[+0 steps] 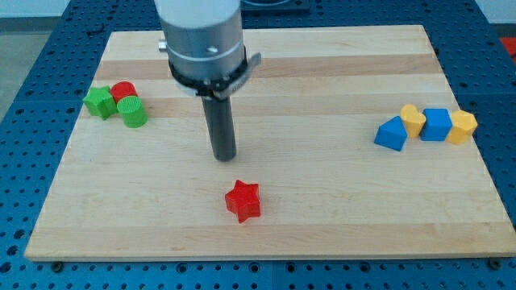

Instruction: Point at the red circle

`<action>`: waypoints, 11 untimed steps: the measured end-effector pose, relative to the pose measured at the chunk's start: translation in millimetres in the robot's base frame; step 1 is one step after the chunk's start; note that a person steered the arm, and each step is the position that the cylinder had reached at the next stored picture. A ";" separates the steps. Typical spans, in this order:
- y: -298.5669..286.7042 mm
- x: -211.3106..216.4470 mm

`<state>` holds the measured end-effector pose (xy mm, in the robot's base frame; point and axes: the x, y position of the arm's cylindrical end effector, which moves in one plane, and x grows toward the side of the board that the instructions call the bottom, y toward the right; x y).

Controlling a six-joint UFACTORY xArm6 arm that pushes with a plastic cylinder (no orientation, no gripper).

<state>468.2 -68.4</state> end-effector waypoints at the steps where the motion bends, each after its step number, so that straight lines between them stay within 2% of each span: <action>1: -5.7 -38.7; 3: -30.2 -117.8; 5: -105.2 -178.4; 6: -147.0 -178.4; 7: -159.4 -176.5; 11: -171.1 -136.8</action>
